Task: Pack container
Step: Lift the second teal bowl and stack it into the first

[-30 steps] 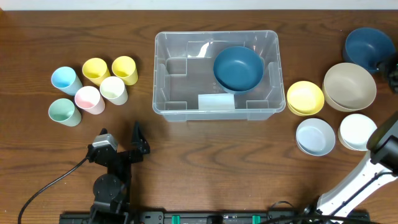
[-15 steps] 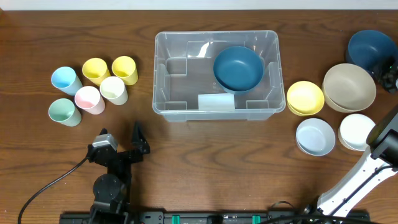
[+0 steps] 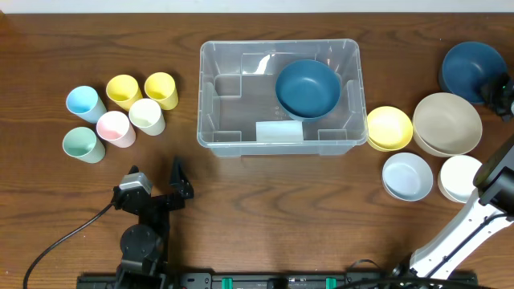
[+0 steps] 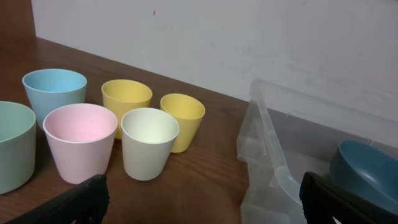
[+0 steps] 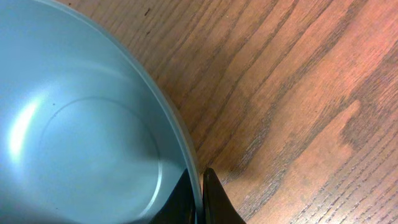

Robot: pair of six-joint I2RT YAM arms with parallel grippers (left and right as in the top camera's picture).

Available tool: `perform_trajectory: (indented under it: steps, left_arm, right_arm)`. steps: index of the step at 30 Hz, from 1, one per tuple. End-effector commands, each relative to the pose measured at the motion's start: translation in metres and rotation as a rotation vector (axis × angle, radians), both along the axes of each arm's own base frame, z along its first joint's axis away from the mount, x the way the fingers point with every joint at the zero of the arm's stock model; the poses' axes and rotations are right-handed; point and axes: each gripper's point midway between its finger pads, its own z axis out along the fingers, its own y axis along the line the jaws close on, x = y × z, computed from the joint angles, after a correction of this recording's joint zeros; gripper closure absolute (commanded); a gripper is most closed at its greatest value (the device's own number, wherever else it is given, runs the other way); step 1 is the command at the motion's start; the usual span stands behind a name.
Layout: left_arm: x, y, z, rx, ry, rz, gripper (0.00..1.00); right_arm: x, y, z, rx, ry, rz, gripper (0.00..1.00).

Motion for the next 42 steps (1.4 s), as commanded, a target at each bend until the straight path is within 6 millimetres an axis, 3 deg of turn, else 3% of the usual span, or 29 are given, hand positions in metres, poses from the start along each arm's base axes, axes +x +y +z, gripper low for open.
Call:
perform_trajectory:
  steps: [1, 6, 11, 16, 20, 22, 26, 30, 35, 42]
  left_arm:
    - [0.000, 0.003, -0.017, 0.027, 0.049, 0.015, 0.02]
    - [0.000, 0.003, -0.017, 0.027, 0.049, 0.015, 0.02]
    - [0.000, 0.003, -0.017, 0.027, 0.049, 0.015, 0.02]
    - [0.000, 0.003, -0.017, 0.027, 0.049, 0.015, 0.02]
    - [0.000, 0.003, -0.017, 0.027, 0.049, 0.015, 0.02]
    - [0.000, 0.003, -0.017, 0.027, 0.049, 0.015, 0.02]
    - [0.000, 0.003, -0.017, 0.027, 0.049, 0.015, 0.02]
    - [0.000, 0.003, -0.017, 0.027, 0.049, 0.015, 0.02]
    - [0.000, 0.003, -0.017, 0.027, 0.049, 0.015, 0.02]
    - [0.000, 0.003, -0.017, 0.027, 0.049, 0.015, 0.02]
  right_arm:
    - [0.000, -0.003, 0.026, -0.026, -0.030, -0.001, 0.99]
    - [0.003, -0.002, 0.094, -0.075, -0.137, -0.002, 0.99]
    - [0.006, 0.024, 0.186, -0.066, -0.335, 0.042, 0.99]
    - [0.008, 0.088, 0.268, -0.034, -0.503, 0.208, 0.99]
    - [0.010, 0.163, 0.302, 0.023, -0.560, 0.375, 0.98]
    - [0.011, 0.202, 0.305, 0.056, -0.550, 0.451, 0.98]
    - [0.013, 0.281, 0.284, 0.093, -0.454, 0.609, 0.99]
    - [0.009, 0.327, 0.249, 0.058, -0.300, 0.642, 0.99]
    - [0.003, 0.368, 0.217, 0.001, -0.172, 0.698, 0.99]
    - [0.003, 0.398, 0.176, -0.031, -0.055, 0.742, 0.99]
